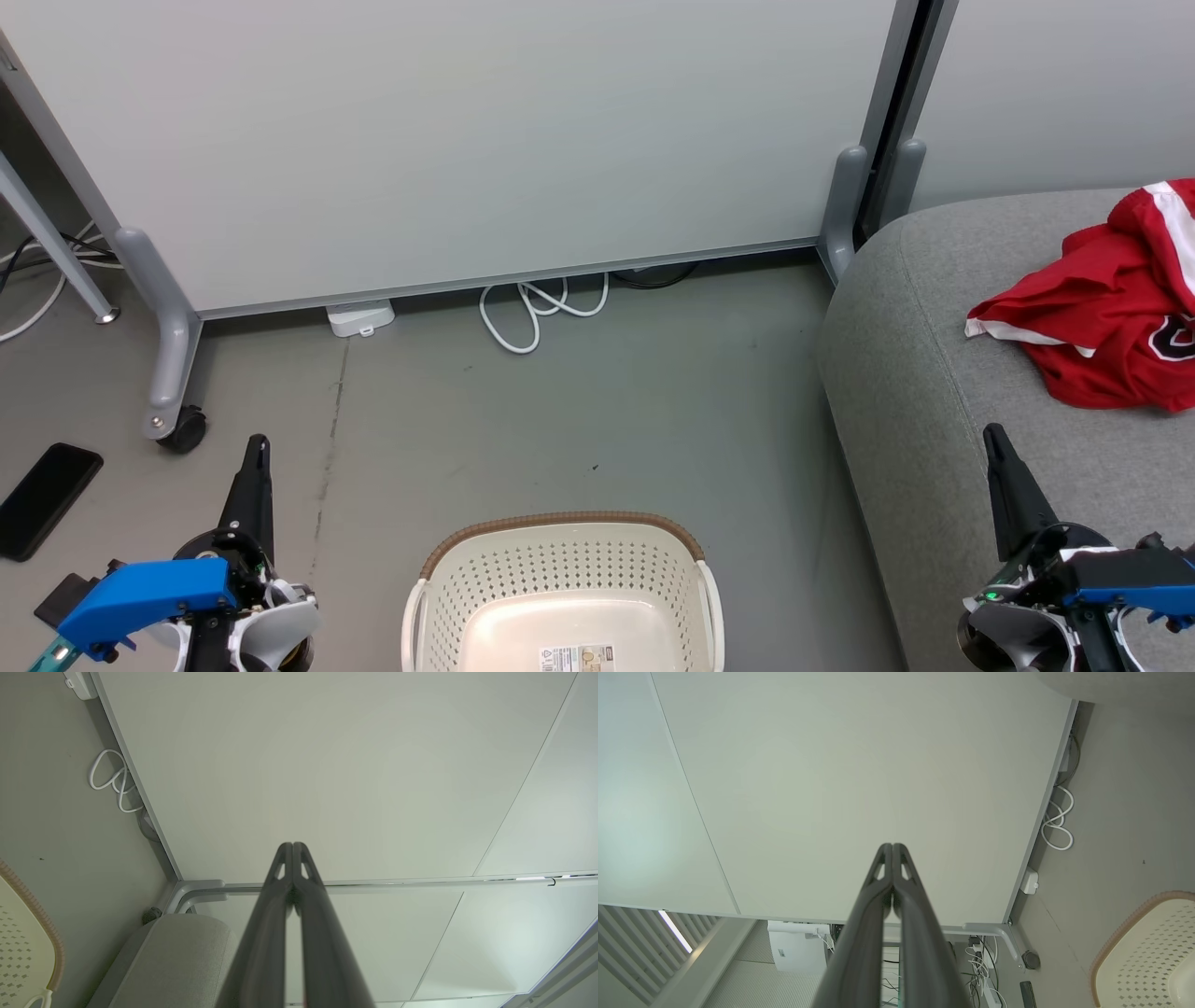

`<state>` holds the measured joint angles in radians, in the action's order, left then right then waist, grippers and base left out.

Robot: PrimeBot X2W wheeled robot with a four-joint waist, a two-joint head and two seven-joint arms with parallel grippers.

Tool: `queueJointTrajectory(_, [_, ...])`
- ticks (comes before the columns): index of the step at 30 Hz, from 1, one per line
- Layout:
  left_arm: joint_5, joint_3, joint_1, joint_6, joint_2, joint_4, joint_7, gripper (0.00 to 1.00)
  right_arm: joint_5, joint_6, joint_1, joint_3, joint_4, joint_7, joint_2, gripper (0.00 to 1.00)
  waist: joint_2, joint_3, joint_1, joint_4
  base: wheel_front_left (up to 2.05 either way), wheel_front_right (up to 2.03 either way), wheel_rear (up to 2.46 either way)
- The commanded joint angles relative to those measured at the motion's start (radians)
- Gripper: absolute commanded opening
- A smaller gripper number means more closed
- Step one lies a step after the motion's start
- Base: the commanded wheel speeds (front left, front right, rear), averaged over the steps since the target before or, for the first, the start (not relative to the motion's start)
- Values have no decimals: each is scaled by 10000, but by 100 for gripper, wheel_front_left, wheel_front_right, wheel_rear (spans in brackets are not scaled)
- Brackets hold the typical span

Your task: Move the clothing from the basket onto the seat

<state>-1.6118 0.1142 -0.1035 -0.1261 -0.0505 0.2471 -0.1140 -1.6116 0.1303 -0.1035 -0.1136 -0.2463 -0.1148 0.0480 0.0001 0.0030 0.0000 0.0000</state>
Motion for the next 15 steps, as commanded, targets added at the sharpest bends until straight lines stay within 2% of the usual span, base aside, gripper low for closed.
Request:
queueJointTrajectory(1, [-20, 28, -99, -90, 6, -36, -39, 0, -25, 7, -96, -11, 24, -26, 41, 0, -1, 1, 0, 0, 0, 0, 0])
queueJointTrajectory(15, [-21, 27, -99, -69, 6, -35, -38, 0, -25, 7, -96, -10, 25, -25, 41, 0, -1, 1, 0, 0, 0, 0, 0])
